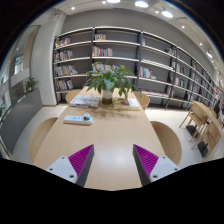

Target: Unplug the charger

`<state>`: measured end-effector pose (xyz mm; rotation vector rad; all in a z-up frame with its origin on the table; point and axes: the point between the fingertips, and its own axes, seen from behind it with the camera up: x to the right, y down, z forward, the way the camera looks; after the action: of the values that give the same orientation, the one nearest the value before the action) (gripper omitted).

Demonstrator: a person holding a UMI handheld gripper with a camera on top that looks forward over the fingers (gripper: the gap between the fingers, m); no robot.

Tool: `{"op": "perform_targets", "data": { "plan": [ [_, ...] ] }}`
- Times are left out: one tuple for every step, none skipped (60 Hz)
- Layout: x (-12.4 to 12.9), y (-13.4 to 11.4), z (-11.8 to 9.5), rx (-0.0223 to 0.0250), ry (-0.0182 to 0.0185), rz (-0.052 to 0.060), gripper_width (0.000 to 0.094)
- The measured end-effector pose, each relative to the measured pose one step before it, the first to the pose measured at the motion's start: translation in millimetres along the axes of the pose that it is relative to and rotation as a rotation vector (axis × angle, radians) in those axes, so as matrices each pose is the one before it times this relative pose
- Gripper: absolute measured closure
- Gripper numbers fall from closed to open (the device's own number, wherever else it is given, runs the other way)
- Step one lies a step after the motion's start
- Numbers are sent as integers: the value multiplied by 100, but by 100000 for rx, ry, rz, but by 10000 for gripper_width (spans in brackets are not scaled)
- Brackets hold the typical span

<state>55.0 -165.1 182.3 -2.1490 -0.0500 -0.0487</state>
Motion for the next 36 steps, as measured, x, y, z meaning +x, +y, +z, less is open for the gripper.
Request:
{"op": "perform_targets", "data": {
  "plan": [
    [-288,212,-358,-1168,-709,558,162],
    [-696,650,809,-656,-639,552,163],
    [-711,582,746,-600,-677,495,162],
    [-638,497,809,-448,-561,422,161],
    [-623,441,803,-294,-422,403,160],
    [-617,336,827,-206,-405,353,161],
    [-227,-39,122,-740,-726,328,161],
    [-1055,553,1555,-210,-376,341,161],
    [-668,285,981,-666,-518,275,162],
    [-612,222,919,-761,-434,190,163],
    [-294,-84,273,-959,-524,156,162],
    [-570,-5,970,-270,-278,130,162],
    [-557,-73,988,-126,-207,197,161],
    [-550,-116,1035,-169,-213,208,161],
    [-631,-116,985,-424,-375,130,163],
    [-582,-173,964,-372,-434,179,163],
    [-622,-164,1098,-10,-401,289,160],
    [-515,-325,876,69,-417,352,158],
    [-505,-383,887,287,-403,318,161],
    [-450,-388,966,231,-346,242,158],
    [-364,-426,824,-164,-291,230,158],
    [-328,-311,933,-229,-99,124,159],
    [-410,-382,835,-302,130,-44,161],
    [-259,-378,1035,-186,172,-276,164],
    [-247,-393,883,-85,184,-321,165],
    [-220,-445,858,70,203,-269,166],
    [-201,-455,929,116,276,-147,167],
    [-200,-427,852,-53,261,-7,169],
    [-199,-390,999,-254,230,32,168],
    [-165,-498,817,-427,141,-3,170],
    [-178,-332,927,-74,82,-98,172],
    [-165,-435,739,91,-6,-166,171],
    [-119,-511,764,253,79,-161,175],
    [-75,-527,745,355,241,-13,184],
    [-15,-536,691,522,448,58,197],
    [22,-544,691,623,652,82,213]
  ]
}}
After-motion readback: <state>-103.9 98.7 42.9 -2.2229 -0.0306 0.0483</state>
